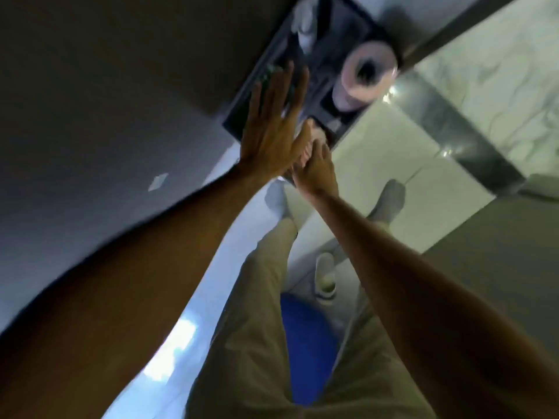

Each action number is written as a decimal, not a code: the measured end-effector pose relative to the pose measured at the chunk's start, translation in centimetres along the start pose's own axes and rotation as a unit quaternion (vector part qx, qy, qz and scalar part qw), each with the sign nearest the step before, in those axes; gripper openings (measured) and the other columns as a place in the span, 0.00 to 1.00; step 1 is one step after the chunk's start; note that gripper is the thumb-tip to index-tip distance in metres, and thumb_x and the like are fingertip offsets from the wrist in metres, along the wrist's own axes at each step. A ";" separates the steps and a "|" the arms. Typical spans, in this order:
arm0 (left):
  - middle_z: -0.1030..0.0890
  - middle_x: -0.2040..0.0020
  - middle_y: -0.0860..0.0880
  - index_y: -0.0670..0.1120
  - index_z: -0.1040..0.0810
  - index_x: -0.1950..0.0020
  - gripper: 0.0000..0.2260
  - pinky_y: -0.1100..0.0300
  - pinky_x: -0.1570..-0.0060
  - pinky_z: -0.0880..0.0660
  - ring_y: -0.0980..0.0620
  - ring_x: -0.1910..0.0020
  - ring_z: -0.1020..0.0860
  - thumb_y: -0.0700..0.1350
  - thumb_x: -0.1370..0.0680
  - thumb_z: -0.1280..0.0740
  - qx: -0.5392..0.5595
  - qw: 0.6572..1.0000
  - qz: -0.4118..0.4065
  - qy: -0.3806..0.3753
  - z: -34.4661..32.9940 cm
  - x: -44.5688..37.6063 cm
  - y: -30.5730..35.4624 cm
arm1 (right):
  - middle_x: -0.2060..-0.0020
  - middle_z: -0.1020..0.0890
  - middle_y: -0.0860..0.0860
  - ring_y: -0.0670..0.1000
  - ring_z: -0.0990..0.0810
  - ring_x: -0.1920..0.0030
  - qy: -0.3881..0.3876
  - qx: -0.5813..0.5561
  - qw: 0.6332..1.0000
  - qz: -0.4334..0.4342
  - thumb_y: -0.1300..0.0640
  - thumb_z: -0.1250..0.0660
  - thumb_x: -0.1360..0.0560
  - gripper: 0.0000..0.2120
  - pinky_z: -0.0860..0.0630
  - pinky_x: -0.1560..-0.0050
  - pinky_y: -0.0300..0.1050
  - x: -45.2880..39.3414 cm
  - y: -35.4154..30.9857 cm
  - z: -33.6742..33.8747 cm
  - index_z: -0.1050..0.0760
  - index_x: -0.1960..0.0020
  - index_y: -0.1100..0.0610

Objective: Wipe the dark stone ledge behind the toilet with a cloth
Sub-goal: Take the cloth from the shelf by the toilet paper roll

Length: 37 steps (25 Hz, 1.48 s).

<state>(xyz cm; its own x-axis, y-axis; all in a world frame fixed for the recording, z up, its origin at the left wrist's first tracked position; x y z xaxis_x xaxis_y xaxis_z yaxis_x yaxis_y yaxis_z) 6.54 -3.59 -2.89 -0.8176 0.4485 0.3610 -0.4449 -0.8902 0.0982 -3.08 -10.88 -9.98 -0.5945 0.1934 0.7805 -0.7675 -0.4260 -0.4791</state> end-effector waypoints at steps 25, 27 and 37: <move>0.46 0.10 0.36 0.40 0.49 0.10 0.38 0.33 0.11 0.50 0.37 0.10 0.47 0.67 0.10 0.54 -0.026 0.991 -0.119 0.061 -8.1 -7.9 1.9 | 0.39 0.13 0.61 0.62 0.12 0.41 -0.035 -0.066 0.996 0.052 0.62 0.36 0.13 0.14 0.18 0.39 0.54 -7.9 3.2 -0.8 0.25 0.29 0.62; 0.41 0.11 0.34 0.37 0.45 0.11 0.35 0.32 0.12 0.46 0.35 0.11 0.42 0.61 0.09 0.50 0.007 0.985 -0.141 0.099 -5.4 -6.4 4.6 | 0.42 0.12 0.60 0.58 0.13 0.46 -0.118 -0.098 0.983 0.104 0.61 0.37 0.12 0.11 0.18 0.40 0.51 -4.7 4.4 2.5 0.21 0.33 0.61; 0.45 0.10 0.37 0.40 0.46 0.10 0.33 0.34 0.12 0.46 0.38 0.10 0.46 0.56 0.10 0.45 0.013 0.972 -0.225 -0.060 -10.0 -5.6 26.1 | 0.37 0.12 0.60 0.59 0.14 0.39 -0.125 0.007 0.990 -0.066 0.59 0.36 0.13 0.15 0.20 0.34 0.52 -4.0 28.0 23.5 0.18 0.30 0.59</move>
<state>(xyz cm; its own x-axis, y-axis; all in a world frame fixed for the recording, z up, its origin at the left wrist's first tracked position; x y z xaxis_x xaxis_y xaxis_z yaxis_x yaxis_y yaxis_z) -4.17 -28.50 -11.64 -0.4928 0.7823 0.3809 -0.7377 -0.6078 0.2938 -16.53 -44.40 -17.07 -0.4103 0.0235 0.9117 -0.8296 -0.4248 -0.3624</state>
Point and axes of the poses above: each hand's wrist, its own x-axis away from the middle knuckle, its own z-axis out of the back of the hand, y = z × x, the point moved 8 cm from there along -x, towards the middle knuckle
